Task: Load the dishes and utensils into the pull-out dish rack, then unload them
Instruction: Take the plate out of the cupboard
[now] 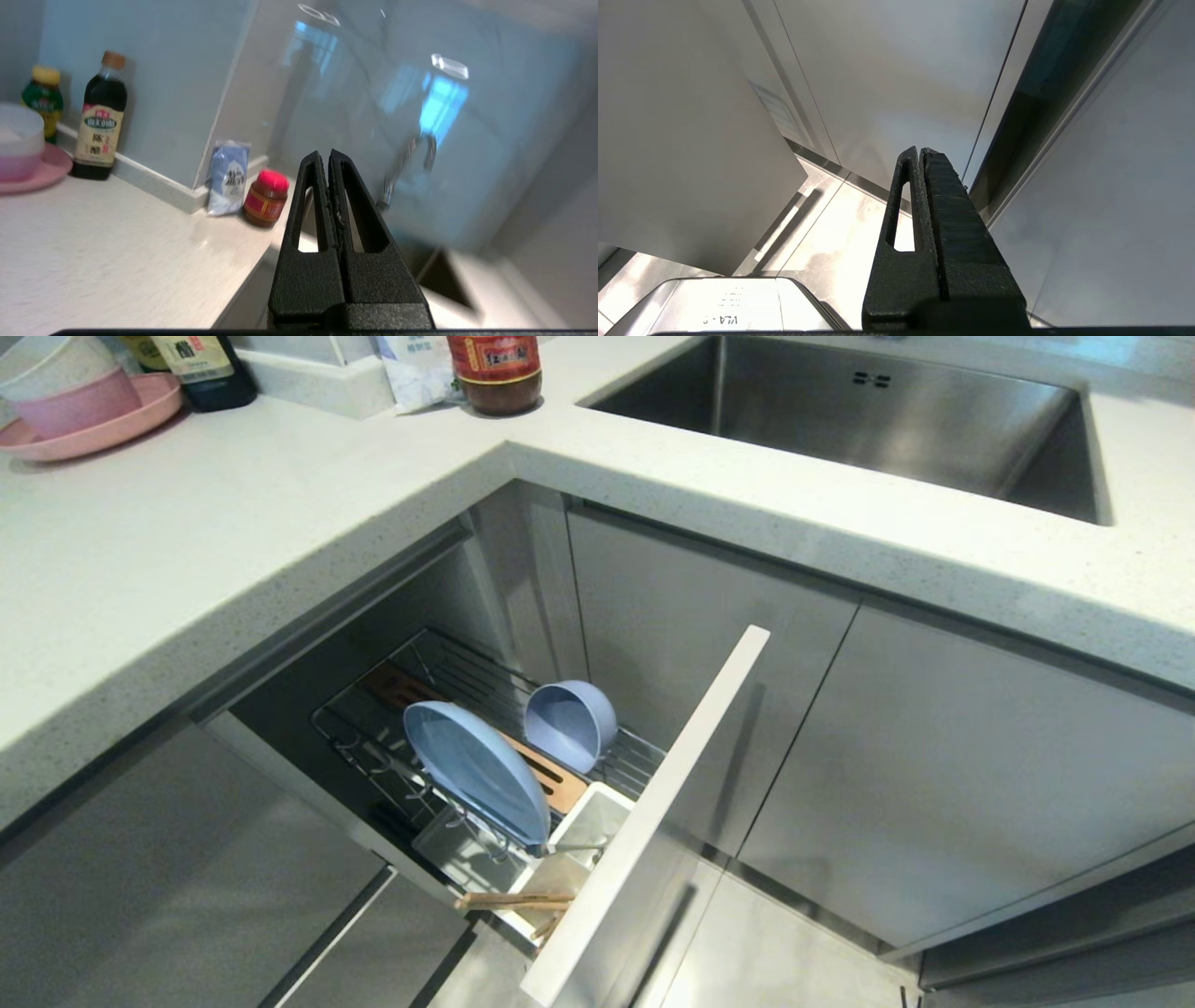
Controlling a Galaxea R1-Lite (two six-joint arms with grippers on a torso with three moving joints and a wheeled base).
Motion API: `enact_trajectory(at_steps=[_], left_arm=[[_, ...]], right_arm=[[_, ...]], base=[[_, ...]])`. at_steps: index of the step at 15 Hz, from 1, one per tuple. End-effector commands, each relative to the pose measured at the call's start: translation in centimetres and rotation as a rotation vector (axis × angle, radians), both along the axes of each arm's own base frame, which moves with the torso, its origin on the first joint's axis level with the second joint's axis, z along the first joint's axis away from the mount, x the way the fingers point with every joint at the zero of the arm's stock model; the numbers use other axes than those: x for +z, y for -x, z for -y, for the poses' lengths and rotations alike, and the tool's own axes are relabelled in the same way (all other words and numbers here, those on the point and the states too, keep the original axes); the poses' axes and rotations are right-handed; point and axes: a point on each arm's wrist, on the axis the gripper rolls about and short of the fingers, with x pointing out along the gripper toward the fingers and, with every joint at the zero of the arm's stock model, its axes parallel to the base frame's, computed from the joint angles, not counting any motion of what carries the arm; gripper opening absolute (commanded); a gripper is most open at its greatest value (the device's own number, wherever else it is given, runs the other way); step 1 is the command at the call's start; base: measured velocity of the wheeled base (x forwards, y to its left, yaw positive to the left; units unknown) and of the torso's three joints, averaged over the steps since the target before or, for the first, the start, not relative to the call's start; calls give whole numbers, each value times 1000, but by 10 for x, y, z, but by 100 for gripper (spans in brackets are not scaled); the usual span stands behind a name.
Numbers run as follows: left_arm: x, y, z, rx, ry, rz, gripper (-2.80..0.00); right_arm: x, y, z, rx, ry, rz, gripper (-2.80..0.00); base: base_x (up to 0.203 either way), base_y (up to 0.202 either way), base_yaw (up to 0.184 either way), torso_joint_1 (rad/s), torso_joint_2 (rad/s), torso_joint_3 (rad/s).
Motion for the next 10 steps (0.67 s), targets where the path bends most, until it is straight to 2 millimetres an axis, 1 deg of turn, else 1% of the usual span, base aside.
enact_trajectory(at_steps=[1,3,5,7,9,10], left_arm=[[19,-77,6,-77,147,-159,-280],[20,-103,14,-100,214,-244,-280],[15,-119,26,-126,246,-322,-280],[10,-131,41,-128,270,-391,-280],[7,-135,50,-134,278,-430,-280],[3,-141,56,-113,277,-462,-280]], right_arm=[[0,0,0,0,0,1,-280],[0,0,0,0,0,2,-280],[0,0,0,0,0,1,-280],[0,0,0,0,0,2,-280],[0,0,0,0,0,1,-280],[0,0,0,0,0,1,-280]], base=[[0,0,0,0,0,0],[0,0,0,0,0,0],[0,0,0,0,0,0],[0,0,0,0,0,0],[0,0,0,0,0,0],[0,0,0,0,0,0]])
